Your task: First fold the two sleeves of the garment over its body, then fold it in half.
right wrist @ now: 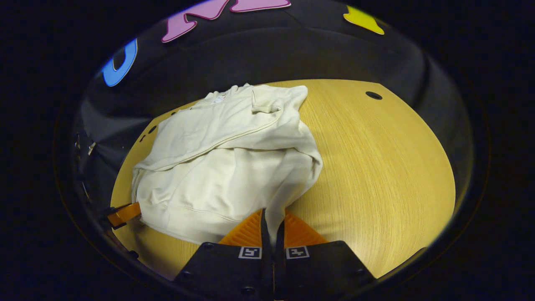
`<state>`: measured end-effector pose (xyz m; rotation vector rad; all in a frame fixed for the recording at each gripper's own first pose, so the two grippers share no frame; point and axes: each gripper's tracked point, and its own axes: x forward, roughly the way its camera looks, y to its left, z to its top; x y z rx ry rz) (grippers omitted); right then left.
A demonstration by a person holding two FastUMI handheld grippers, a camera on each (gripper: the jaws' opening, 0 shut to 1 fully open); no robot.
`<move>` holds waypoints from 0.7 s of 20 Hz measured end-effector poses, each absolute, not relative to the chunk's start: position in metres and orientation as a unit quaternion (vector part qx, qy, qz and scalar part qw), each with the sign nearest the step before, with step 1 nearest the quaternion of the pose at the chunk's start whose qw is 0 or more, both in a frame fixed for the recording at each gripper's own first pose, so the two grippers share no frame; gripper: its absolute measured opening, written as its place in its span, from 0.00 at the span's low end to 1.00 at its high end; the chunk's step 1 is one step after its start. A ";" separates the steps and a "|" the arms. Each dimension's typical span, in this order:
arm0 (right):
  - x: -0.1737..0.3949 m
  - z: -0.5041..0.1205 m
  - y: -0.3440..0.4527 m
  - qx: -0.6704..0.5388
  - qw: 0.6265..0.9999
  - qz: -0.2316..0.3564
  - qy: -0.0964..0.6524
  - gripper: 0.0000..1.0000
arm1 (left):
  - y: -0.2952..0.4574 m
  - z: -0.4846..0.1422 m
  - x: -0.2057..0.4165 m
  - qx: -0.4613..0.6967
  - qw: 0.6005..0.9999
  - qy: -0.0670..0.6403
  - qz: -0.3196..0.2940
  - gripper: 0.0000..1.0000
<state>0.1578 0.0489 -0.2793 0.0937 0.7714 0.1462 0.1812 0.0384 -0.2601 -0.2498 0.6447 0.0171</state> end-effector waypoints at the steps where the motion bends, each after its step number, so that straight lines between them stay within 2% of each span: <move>1: 0.158 -0.276 0.050 0.042 0.924 0.076 0.372 0.06 | 0.038 -0.255 0.182 -0.132 0.943 0.306 0.008 0.06; 14: 0.228 -0.205 0.090 0.116 0.944 0.115 0.287 0.06 | 0.036 -0.166 0.249 -0.181 0.968 0.169 -0.026 0.06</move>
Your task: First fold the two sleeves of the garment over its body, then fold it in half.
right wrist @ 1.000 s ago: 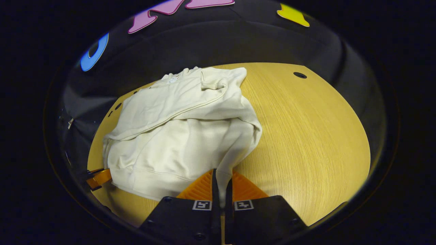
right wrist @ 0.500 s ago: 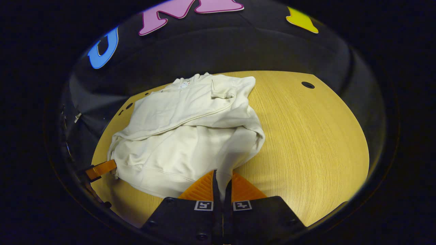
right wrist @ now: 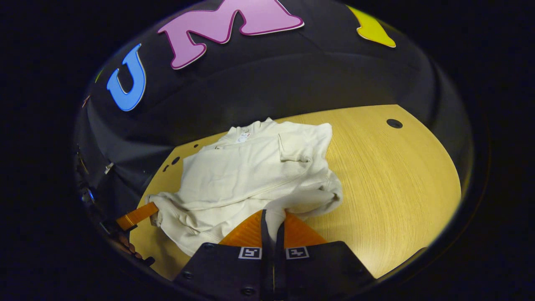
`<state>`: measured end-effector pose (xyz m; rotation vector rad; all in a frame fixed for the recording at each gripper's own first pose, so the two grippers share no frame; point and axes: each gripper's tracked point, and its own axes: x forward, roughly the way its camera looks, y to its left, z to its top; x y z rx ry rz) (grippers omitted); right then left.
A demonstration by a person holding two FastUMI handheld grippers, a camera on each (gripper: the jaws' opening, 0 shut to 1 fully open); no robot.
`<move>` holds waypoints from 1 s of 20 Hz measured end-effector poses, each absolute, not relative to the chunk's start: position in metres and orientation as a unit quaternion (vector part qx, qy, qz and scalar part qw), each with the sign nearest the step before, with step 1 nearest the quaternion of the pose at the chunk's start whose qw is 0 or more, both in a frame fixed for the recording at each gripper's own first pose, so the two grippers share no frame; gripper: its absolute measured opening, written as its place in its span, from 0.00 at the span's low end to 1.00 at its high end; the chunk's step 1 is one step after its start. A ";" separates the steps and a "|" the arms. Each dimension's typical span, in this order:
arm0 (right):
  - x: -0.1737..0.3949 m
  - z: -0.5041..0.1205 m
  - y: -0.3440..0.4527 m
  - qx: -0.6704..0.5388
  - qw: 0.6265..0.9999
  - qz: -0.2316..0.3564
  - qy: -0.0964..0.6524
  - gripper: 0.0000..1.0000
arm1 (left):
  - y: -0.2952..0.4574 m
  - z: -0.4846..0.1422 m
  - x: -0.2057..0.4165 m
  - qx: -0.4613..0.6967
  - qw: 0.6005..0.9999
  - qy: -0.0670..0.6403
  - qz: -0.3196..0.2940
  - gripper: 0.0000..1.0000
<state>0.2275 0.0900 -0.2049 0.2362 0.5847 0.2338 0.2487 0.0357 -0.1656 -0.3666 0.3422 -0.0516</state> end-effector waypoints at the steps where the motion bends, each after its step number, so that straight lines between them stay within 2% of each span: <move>1: 0.235 -0.200 0.090 0.121 0.946 0.114 0.278 0.06 | 0.037 -0.159 0.257 -0.188 0.969 0.160 -0.025 0.06; 8: 0.309 -0.162 0.093 0.163 0.960 0.091 0.209 0.06 | 0.053 -0.127 0.330 -0.227 0.970 0.088 -0.008 0.06; 12: 0.357 -0.145 0.093 0.162 0.972 0.068 0.159 0.06 | 0.055 -0.115 0.373 -0.207 0.977 0.059 -0.008 0.06; 15: 0.387 -0.146 0.087 0.155 0.978 0.047 0.131 0.06 | 0.056 -0.117 0.402 -0.183 0.982 0.055 -0.011 0.06; 20: 0.430 -0.170 0.083 0.153 0.979 0.015 0.132 0.07 | 0.059 -0.141 0.441 -0.157 0.985 0.075 -0.002 0.06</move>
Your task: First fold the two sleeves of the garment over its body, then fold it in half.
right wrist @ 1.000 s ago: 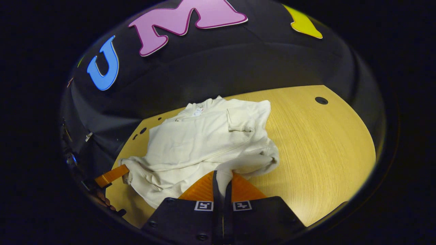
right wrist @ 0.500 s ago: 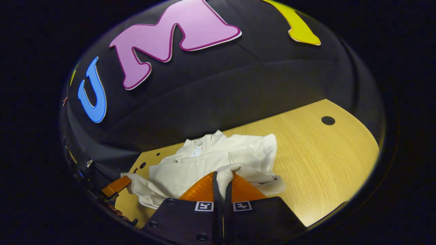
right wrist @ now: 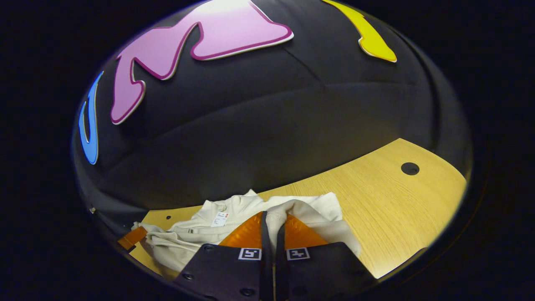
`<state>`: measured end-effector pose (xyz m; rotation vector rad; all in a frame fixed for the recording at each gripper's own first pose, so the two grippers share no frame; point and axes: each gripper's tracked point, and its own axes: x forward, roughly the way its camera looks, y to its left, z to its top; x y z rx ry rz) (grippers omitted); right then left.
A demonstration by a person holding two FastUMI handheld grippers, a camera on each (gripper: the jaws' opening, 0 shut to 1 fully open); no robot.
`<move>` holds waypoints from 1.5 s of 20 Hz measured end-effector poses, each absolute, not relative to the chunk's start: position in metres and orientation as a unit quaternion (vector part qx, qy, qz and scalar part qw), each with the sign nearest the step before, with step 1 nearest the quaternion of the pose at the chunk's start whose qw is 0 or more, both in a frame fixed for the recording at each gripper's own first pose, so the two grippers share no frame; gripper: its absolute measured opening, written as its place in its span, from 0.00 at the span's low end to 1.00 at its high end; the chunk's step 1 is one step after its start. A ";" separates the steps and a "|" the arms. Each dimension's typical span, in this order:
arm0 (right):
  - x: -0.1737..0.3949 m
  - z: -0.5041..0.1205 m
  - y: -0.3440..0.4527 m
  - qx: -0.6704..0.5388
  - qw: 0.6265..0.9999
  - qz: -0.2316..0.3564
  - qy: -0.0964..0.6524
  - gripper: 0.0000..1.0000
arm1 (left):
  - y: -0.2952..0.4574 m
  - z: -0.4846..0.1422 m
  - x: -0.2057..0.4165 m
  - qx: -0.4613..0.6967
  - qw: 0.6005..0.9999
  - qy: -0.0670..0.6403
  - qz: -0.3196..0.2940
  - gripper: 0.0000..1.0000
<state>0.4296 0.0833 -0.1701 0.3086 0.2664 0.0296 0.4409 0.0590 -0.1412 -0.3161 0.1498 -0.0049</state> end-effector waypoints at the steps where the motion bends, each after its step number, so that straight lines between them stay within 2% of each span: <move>1: 0.433 -0.174 0.085 0.150 0.980 0.017 0.132 0.11 | 0.060 -0.145 0.445 -0.156 0.985 0.080 0.000 0.06; 5: 0.447 -0.182 0.085 0.139 0.982 0.017 0.128 0.18 | 0.059 -0.150 0.470 -0.146 0.986 0.083 0.004 0.06; 6: 0.449 -0.184 0.087 0.141 0.981 0.020 0.129 0.25 | 0.059 -0.152 0.474 -0.144 0.986 0.086 0.005 0.11; 7: 0.450 -0.185 0.090 0.143 0.981 0.025 0.128 0.45 | 0.062 -0.152 0.473 -0.140 0.986 0.089 0.013 0.16; 8: 0.449 -0.184 0.093 0.143 0.981 0.031 0.125 0.48 | 0.061 -0.152 0.476 -0.138 0.986 0.089 0.010 0.30; 9: 0.449 -0.184 0.089 0.136 0.983 0.028 0.123 0.76 | 0.061 -0.148 0.474 -0.135 0.987 0.088 0.011 0.44; 10: 0.447 -0.179 0.086 0.128 0.984 0.026 0.119 0.78 | 0.061 -0.146 0.473 -0.133 0.987 0.088 0.012 0.58; 11: 0.445 -0.174 0.084 0.122 0.985 0.026 0.115 0.83 | 0.061 -0.141 0.469 -0.134 0.987 0.088 0.014 0.67; 13: 0.441 -0.168 0.079 0.114 0.987 0.022 0.113 0.99 | 0.064 -0.127 0.454 -0.137 0.986 0.092 0.018 0.87; 14: 0.437 -0.164 0.074 0.111 0.987 0.019 0.113 0.98 | 0.062 -0.124 0.452 -0.138 0.986 0.093 0.019 0.97; 20: 0.396 -0.116 0.039 0.058 0.993 -0.007 0.100 0.98 | 0.053 -0.053 0.396 -0.143 0.987 0.069 0.008 0.97; 24: 0.339 -0.071 0.028 0.048 0.995 -0.013 0.089 0.98 | 0.052 -0.012 0.337 -0.122 0.990 0.064 0.025 0.97; 30: 0.240 -0.022 0.013 0.047 0.996 -0.017 0.068 0.98 | 0.027 0.034 0.246 -0.151 0.987 0.054 -0.010 0.97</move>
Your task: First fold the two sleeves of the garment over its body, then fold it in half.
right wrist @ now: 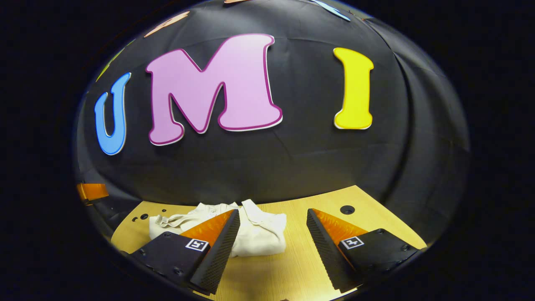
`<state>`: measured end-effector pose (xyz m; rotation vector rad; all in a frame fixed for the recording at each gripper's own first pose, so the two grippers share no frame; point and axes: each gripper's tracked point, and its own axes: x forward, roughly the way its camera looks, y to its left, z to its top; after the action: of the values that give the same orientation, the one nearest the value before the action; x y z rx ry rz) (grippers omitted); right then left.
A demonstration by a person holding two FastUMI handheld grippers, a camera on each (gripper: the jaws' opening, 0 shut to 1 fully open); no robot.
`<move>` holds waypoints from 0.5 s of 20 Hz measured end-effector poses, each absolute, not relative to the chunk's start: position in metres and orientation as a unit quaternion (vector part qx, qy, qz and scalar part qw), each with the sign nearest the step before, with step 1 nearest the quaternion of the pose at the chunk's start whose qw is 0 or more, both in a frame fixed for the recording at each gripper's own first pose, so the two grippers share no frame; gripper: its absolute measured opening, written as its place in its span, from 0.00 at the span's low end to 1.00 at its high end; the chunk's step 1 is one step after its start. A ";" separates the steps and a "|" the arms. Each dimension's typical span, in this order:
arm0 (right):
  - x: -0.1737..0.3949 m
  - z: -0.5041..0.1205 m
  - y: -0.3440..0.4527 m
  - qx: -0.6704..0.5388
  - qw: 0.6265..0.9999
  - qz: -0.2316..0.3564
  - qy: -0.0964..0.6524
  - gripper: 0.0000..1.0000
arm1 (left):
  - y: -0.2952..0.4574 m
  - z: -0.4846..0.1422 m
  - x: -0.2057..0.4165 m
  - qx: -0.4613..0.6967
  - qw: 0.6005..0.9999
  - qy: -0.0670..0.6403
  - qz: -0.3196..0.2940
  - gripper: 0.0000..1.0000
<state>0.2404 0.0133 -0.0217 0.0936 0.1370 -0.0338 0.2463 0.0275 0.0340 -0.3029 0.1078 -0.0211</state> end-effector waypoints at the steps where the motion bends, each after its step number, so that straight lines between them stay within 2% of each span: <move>1: 0.221 -0.013 0.010 0.045 0.997 -0.020 0.062 0.98 | 0.025 0.043 0.229 -0.150 0.987 0.047 -0.017 0.97; 6: 0.132 0.018 0.007 0.036 0.998 -0.017 0.044 0.98 | 0.016 0.066 0.137 -0.136 0.989 0.023 -0.055 0.97; 10: 0.069 0.036 0.000 0.014 0.999 -0.013 0.029 0.98 | 0.019 0.059 0.061 -0.135 0.989 0.026 -0.056 0.97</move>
<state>0.0687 0.0001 0.0356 0.0272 0.0571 -0.0268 0.0611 0.0192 0.0594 -0.2707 0.0516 -0.1133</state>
